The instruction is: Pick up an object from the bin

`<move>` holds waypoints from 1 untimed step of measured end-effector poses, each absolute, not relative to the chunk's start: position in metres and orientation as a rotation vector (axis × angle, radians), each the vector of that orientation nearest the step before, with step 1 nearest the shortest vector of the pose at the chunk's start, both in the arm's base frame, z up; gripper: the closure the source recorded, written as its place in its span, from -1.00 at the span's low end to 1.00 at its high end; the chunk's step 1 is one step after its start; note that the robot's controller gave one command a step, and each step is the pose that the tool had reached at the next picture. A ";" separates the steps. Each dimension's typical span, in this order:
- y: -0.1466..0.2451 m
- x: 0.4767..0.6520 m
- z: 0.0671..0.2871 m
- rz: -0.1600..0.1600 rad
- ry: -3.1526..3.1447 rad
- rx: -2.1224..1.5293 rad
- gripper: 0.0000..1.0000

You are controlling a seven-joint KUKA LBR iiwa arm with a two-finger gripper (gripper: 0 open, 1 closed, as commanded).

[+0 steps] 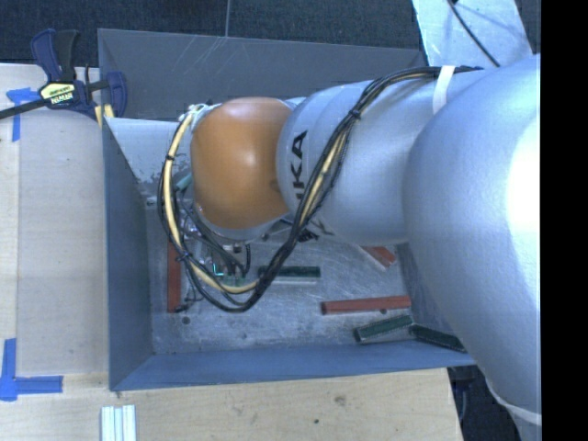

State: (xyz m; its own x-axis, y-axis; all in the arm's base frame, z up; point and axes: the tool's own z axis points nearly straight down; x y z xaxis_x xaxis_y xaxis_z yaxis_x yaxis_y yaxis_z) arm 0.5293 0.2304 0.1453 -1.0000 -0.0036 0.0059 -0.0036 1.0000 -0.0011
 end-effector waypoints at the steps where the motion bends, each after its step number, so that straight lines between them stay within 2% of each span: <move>1: 0.212 0.531 0.072 -0.004 -3.095 0.600 -1.00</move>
Offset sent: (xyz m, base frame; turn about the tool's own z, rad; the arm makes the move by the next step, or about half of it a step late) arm -0.0015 -0.0182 -0.0753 -0.3810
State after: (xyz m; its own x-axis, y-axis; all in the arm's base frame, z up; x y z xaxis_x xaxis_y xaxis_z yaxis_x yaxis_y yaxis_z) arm 0.5308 0.2123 0.0717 -0.9275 -0.3735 -0.0112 -0.3736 0.9276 0.0005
